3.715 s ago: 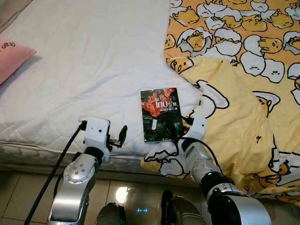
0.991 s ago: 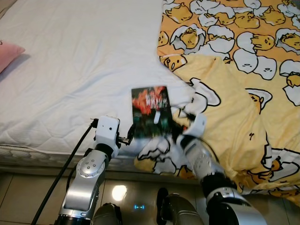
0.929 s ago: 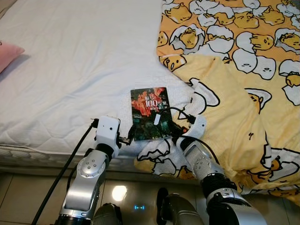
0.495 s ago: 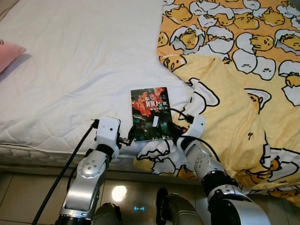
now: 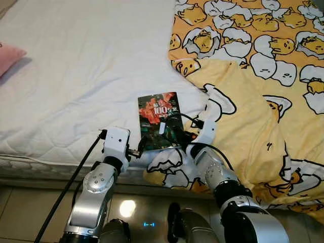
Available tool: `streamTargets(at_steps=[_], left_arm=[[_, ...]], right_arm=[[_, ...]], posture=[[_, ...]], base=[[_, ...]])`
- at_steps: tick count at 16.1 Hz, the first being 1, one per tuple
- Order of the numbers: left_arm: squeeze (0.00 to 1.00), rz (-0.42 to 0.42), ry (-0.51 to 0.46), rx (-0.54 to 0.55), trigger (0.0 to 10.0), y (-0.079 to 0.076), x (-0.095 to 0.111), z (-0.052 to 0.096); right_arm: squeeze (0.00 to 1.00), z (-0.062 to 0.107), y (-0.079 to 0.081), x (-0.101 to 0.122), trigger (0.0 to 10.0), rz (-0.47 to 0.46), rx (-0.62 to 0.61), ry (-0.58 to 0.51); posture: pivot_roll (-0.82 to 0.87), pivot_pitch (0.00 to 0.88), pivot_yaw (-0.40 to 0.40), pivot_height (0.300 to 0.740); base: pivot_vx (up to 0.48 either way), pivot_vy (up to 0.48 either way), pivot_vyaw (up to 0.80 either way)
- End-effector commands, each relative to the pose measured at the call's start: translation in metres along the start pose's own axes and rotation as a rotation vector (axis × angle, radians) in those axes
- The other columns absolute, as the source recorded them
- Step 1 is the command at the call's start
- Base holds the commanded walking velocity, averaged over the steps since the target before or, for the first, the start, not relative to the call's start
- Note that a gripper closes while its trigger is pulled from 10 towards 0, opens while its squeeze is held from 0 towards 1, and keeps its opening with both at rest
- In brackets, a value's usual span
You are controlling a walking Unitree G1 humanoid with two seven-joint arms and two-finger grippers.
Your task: Clean up the room
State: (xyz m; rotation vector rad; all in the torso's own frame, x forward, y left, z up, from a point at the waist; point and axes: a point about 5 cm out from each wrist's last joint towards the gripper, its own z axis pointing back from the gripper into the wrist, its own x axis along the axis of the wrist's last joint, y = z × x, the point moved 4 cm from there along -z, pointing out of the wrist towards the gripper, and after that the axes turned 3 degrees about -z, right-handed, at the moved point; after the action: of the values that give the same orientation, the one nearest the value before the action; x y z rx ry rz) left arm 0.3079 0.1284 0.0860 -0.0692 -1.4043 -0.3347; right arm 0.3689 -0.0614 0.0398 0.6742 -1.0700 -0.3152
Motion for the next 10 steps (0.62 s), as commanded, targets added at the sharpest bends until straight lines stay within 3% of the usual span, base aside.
streamTargets(at_steps=[1,5,8,10], left_arm=[[0.00,-0.004,0.019,-0.005,10.0,-0.003,-0.006,0.001],[0.00,-0.006,0.017,-0.004,10.0,-0.003,-0.007,0.000],[0.00,-0.010,0.016,-0.002,10.0,-0.002,-0.007,0.000],[0.00,-0.012,0.015,-0.004,10.0,-0.003,-0.007,0.000]], right_arm=[[0.00,-0.004,0.016,-0.009,0.0,-0.004,0.040,0.033],[0.00,-0.008,0.030,-0.006,0.0,-0.003,0.078,0.023],[0.00,-0.008,0.035,-0.003,0.0,0.071,0.094,0.003],[0.00,-0.008,0.037,-0.004,0.0,0.022,0.104,0.012]], posture=[[0.08,0.222,-0.088,0.736],[0.08,0.206,-0.089,0.736],[0.09,0.196,-0.090,0.736],[0.09,0.192,-0.090,0.736]], base=[[0.000,0.000,0.00],[0.000,0.000,0.00],[0.000,0.000,0.00],[0.000,0.000,0.00]])
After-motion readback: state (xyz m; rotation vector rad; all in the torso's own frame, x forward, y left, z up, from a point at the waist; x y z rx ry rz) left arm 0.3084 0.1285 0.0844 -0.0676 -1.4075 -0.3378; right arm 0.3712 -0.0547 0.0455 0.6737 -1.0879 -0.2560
